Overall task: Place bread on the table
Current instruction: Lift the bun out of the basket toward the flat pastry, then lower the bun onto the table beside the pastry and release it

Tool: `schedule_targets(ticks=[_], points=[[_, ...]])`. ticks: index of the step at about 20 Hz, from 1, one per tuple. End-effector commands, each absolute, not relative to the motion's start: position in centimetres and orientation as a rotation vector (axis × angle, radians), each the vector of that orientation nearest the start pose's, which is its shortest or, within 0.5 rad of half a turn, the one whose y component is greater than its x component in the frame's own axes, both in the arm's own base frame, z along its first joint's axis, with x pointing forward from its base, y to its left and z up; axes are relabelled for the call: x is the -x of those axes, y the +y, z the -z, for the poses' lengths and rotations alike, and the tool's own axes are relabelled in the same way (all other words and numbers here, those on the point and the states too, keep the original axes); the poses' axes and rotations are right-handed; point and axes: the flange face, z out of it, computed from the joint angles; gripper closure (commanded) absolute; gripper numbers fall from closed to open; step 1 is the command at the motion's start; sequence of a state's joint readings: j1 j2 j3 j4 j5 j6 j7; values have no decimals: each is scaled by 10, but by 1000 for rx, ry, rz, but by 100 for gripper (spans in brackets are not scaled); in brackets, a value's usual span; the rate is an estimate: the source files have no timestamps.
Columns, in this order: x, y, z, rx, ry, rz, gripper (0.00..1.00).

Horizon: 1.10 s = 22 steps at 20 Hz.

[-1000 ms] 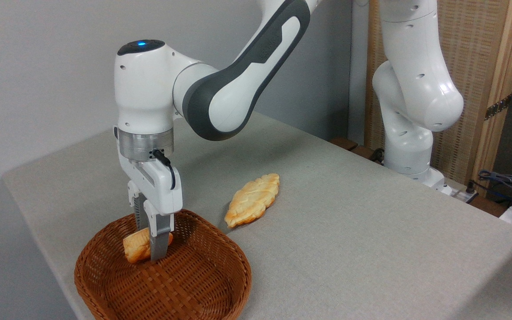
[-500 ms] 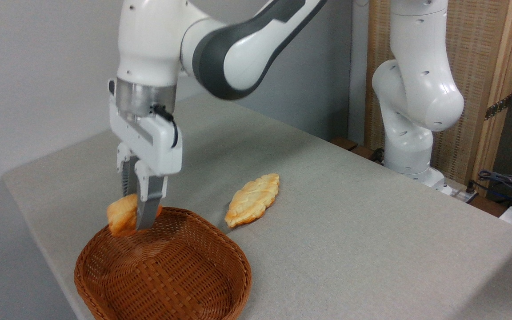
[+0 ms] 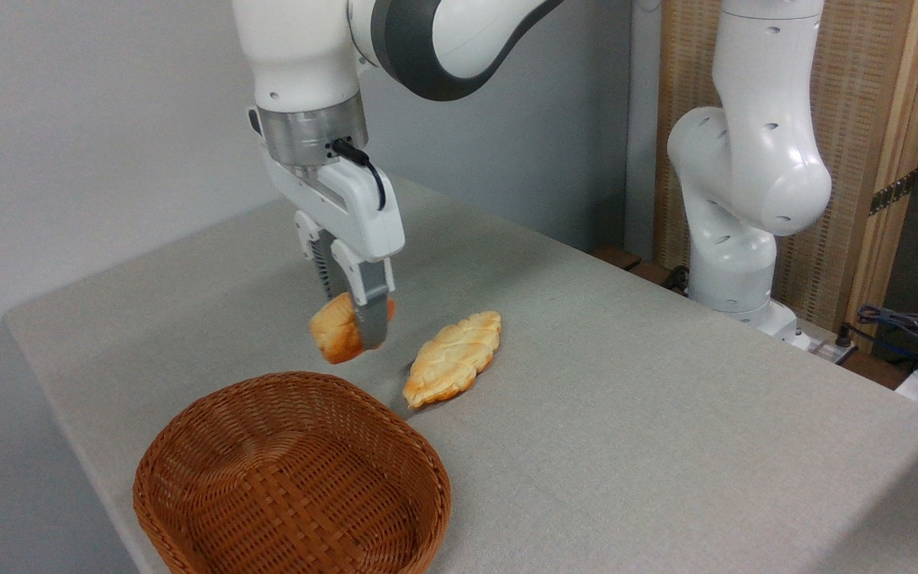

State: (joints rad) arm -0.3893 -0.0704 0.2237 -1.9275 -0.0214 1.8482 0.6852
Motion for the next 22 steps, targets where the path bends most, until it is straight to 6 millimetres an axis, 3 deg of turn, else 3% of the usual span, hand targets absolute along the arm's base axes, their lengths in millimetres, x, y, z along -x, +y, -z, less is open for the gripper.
schedule_targets(ticks=[1,5,7,11,18,22], points=[[-515,-103,-490,2920,1343,-151,13],[-510,-116,-465,2903,1380,-240,10],[-511,-124,-455,2890,1395,-276,0],[-511,-128,-449,2882,1402,-292,0],[-514,-128,-455,2878,1402,-256,0],[-523,-130,-490,2865,1401,-132,0]])
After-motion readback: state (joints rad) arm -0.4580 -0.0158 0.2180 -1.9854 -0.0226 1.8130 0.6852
